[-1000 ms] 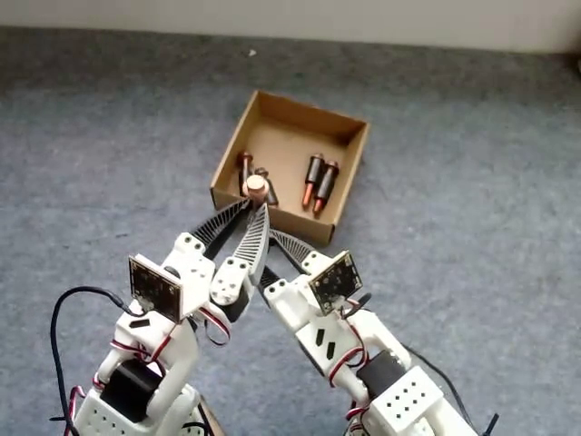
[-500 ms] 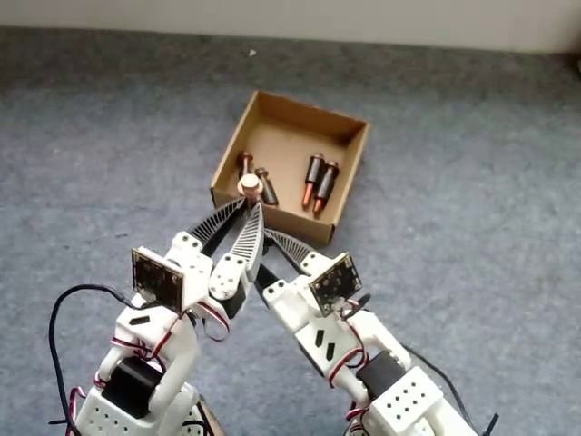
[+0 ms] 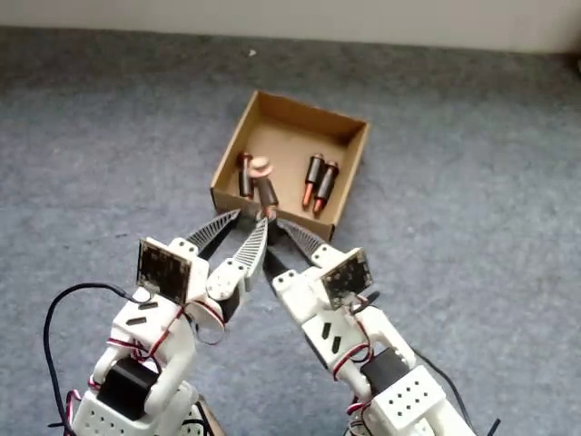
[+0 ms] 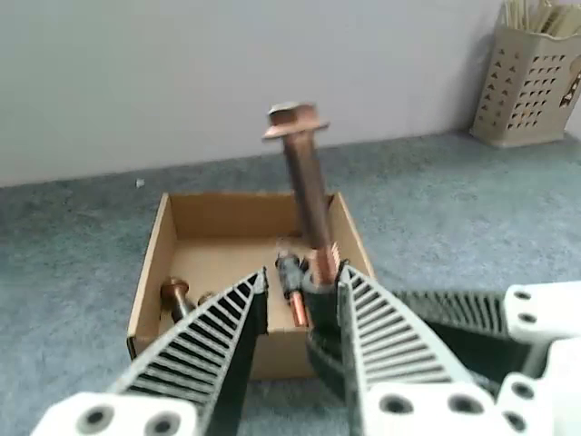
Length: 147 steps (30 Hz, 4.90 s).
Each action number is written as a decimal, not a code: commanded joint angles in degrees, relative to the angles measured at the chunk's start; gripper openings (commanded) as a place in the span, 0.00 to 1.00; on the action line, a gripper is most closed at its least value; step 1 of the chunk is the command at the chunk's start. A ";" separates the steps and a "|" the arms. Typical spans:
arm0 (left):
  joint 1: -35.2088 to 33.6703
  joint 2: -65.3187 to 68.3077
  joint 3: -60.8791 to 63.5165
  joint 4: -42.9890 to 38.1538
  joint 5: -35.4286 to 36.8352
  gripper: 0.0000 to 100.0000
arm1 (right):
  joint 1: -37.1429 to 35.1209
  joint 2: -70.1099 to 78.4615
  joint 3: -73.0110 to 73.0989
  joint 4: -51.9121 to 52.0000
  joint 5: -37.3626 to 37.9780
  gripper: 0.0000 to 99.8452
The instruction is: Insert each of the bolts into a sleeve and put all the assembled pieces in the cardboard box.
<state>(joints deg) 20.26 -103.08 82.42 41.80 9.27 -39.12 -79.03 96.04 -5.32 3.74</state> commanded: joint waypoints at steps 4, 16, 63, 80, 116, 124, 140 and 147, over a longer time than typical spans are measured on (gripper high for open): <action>3.82 -0.31 -3.38 4.84 -6.42 0.17 | 0.84 -1.27 7.87 -1.89 0.26 0.00; 0.75 -0.48 -4.09 5.63 -8.00 0.16 | 2.15 -1.19 7.87 -1.19 0.26 0.00; -22.20 0.04 14.81 12.57 -22.51 0.05 | 14.20 65.27 -42.15 -14.90 -6.86 0.01; -22.20 0.04 14.81 12.57 -22.51 0.05 | 14.11 72.92 -42.51 -16.48 -7.03 0.14; -22.20 0.04 14.81 12.84 -22.51 0.05 | 17.10 -22.02 3.21 26.51 -4.22 0.14; -21.76 -0.31 14.73 12.84 -22.33 0.05 | 18.95 -24.04 6.73 34.24 -4.48 0.14; -21.76 -0.40 14.73 12.84 -22.33 0.01 | 21.41 -24.04 6.55 52.53 -4.48 0.00; -21.76 -0.40 14.73 12.92 -22.33 0.01 | 21.41 -24.04 6.55 62.46 -4.48 0.00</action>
<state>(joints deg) -1.45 -103.08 96.04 54.46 -12.79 -18.46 -103.03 96.04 54.37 -1.01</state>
